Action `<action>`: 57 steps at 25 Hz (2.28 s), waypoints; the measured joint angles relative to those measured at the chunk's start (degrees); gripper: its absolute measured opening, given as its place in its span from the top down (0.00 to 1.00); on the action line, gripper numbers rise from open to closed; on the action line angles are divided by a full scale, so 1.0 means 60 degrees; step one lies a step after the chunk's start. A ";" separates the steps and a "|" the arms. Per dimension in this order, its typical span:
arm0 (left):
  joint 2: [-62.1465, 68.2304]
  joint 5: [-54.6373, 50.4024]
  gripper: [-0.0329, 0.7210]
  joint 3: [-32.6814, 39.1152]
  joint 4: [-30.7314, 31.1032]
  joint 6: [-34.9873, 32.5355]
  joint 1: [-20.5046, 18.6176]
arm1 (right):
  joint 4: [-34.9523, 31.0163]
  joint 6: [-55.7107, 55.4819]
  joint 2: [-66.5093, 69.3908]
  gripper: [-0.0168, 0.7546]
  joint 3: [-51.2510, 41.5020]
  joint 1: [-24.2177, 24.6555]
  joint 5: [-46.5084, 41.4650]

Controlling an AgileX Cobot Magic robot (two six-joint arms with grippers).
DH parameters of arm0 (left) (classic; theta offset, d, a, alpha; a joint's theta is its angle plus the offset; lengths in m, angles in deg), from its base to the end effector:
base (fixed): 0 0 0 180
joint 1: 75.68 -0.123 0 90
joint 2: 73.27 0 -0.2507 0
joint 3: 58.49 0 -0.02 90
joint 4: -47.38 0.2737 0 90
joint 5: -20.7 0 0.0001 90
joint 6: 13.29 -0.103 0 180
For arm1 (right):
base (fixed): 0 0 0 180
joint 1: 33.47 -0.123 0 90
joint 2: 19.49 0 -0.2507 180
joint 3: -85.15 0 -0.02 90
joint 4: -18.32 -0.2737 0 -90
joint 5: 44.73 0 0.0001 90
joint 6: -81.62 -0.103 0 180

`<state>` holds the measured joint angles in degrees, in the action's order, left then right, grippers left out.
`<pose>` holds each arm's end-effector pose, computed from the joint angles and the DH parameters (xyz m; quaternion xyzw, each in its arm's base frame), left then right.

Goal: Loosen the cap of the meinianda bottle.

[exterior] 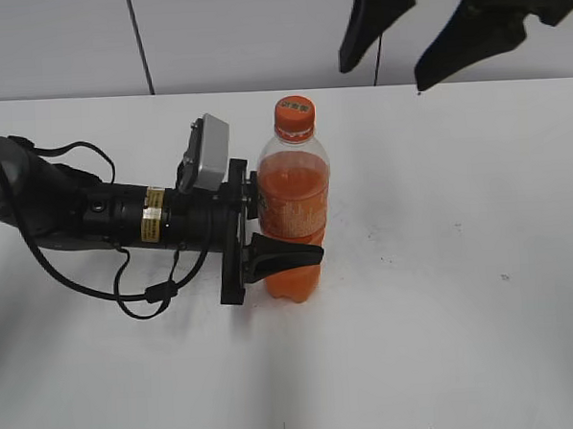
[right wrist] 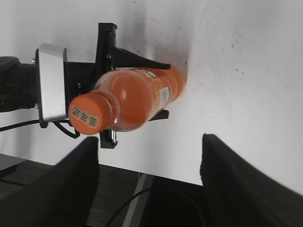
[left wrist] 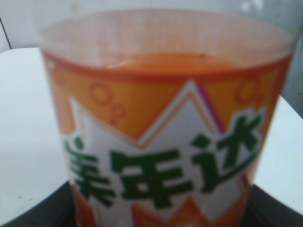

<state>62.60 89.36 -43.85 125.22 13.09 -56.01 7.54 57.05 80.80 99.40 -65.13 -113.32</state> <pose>0.3151 -0.2122 0.0464 0.5610 0.5434 -0.4237 0.4587 0.2973 0.2044 0.3171 -0.0458 0.9703 0.1849 0.1491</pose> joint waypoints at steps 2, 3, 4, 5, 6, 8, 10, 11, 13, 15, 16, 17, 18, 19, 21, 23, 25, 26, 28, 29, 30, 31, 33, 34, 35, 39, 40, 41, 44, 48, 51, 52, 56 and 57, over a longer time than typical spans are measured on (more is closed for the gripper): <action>0.0000 0.0000 0.40 0.0000 0.0000 0.0000 0.0000 | 0.0260 -0.0210 0.0421 0.33 0.0537 -0.0347 -0.0105; 0.0000 0.0000 0.40 0.0000 0.0000 0.0000 0.0000 | 0.0384 -0.0291 0.0623 0.33 0.0798 -0.0516 -0.0114; 0.0000 0.0000 0.40 0.0000 0.0000 0.0000 0.0000 | 0.0470 -0.0370 0.0780 0.33 0.1037 -0.0649 -0.0114; 0.0000 0.0000 0.40 0.0000 0.0000 0.0000 0.0000 | 0.0535 -0.0437 0.0948 0.33 0.1209 -0.0801 -0.0114; 0.0000 0.0000 0.40 0.0000 0.0000 0.0000 0.0000 | 0.0631 -0.0505 0.1097 0.33 0.1380 -0.0956 -0.0116; 0.0000 0.0009 0.40 0.0000 0.0000 0.0000 0.0000 | 0.0834 -0.0643 0.1344 0.33 0.1624 -0.1244 -0.0137; 0.0000 0.0008 0.40 0.0000 0.0000 0.0000 0.0000 | 0.0984 -0.0726 0.1574 0.33 0.1814 -0.1518 -0.0137; 0.0000 0.0008 0.40 0.0000 0.0000 0.0000 0.0000 | 0.1045 -0.0748 0.1664 0.33 0.1872 -0.1602 -0.0137; 0.0000 0.0001 0.40 0.0000 -0.0008 0.0000 0.0000 | 0.1136 -0.0791 0.1869 0.33 0.1920 -0.1721 -0.0137; 0.0000 0.0001 0.40 0.0000 -0.0008 0.0000 0.0000 | 0.1215 -0.0849 0.1988 0.33 0.1930 -0.1735 -0.0137; 0.0000 0.0001 0.40 0.0000 -0.0008 0.0000 0.0000 | 0.1280 -0.0858 0.2011 0.33 0.1930 -0.1735 -0.0146; 0.0000 0.0001 0.40 0.0000 -0.0008 0.0000 0.0000 | 0.1364 -0.0895 0.2011 0.33 0.1930 -0.1735 -0.0146; 0.0000 0.0001 0.40 0.0000 -0.0008 0.0000 0.0000 | 0.1453 -0.0926 0.2011 0.33 0.1930 -0.1742 -0.0146; 0.0000 0.0001 0.40 0.0000 -0.0008 0.0000 0.0000 | 0.1513 -0.0944 0.2011 0.33 0.1930 -0.1742 -0.0155; 0.0000 0.0001 0.40 0.0000 -0.0017 0.0000 0.0000 | 0.1592 -0.0969 0.2011 0.33 0.1930 -0.1742 -0.0166; 0.0000 0.0001 0.40 0.0000 -0.0025 0.0000 0.0000 | 0.1616 -0.0979 0.2011 0.33 0.1930 -0.1754 -0.0166; 0.0000 0.0001 0.40 0.0000 -0.0035 0.0000 0.0000 | 0.1616 -0.0987 0.2011 0.33 0.1850 -0.1754 -0.0166; 0.0000 -0.0002 0.40 0.0000 -0.0035 0.0000 0.0000 | 0.1624 -0.0987 0.2011 0.33 0.1788 -0.1754 -0.0166; 0.0000 -0.0002 0.40 0.0000 -0.0035 0.0000 0.0000 | 0.1623 -0.0997 0.2011 0.34 0.1641 -0.1754 -0.0166; 0.0000 -0.0002 0.40 0.0000 -0.0037 0.0008 0.0000 | 0.1623 -0.0997 0.2011 0.34 0.1610 -0.1754 -0.0178; 0.0000 -0.0002 0.40 0.0000 -0.0037 0.0008 0.0000 | 0.1623 -0.0997 0.2011 0.34 0.1601 -0.1754 -0.0178; 0.0000 -0.0002 0.40 0.0000 -0.0037 0.0008 0.0000 | 0.1623 -0.0997 0.2011 0.34 0.1601 -0.1754 -0.0178; 0.0000 -0.0002 0.40 0.0000 -0.0037 0.0008 0.0000 | 0.1632 -0.0997 0.2011 0.36 0.1601 -0.1754 -0.0178; 0.0000 -0.0002 0.40 0.0000 -0.0037 0.0008 0.0000 | 0.1632 -0.0997 0.2011 0.37 0.1601 -0.1754 -0.0178; 0.0000 -0.0002 0.40 0.0000 -0.0037 0.0008 0.0000 | 0.1632 -0.0997 0.2011 0.40 0.1601 -0.1754 -0.0178; 0.0000 -0.0002 0.40 0.0000 -0.0045 0.0008 0.0000 | 0.1632 -0.1006 0.2011 0.47 0.1601 -0.1754 -0.0178; 0.0000 -0.0002 0.40 0.0000 -0.0045 0.0008 0.0000 | 0.1623 -0.1006 0.2011 0.48 0.1601 -0.1754 -0.0178; 0.0000 -0.0002 0.40 0.0000 -0.0045 0.0008 0.0000 | 0.1623 -0.1020 0.2011 0.48 0.1601 -0.1754 -0.0178; 0.0000 -0.0002 0.40 0.0000 -0.0045 0.0008 0.0000 | 0.1623 -0.1020 0.2011 0.49 0.1601 -0.1754 -0.0178; 0.0000 -0.0002 0.40 0.0000 -0.0045 0.0008 0.0000 | 0.1623 -0.1020 0.2011 0.49 0.1601 -0.1754 -0.0188; 0.0000 -0.0002 0.40 0.0000 -0.0055 0.0008 0.0000 | 0.1623 -0.1020 0.2112 0.49 0.1601 -0.1754 -0.0188; 0.0000 -0.0002 0.40 0.0000 -0.0064 0.0008 0.0000 | 0.1623 -0.1020 0.2150 0.49 0.1592 -0.1754 -0.0188; 0.0000 -0.0020 0.40 0.0000 -0.0107 0.0028 0.0000 | 0.1615 -0.1020 0.2156 0.49 0.1593 -0.1754 -0.0188; 0.0000 -0.0028 0.40 0.0000 -0.0108 0.0028 0.0000 | 0.1615 -0.1020 0.2156 0.50 0.1593 -0.1754 -0.0188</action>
<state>62.60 89.19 -43.85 124.57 13.26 -56.01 17.23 50.92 93.74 108.96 -75.65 -114.45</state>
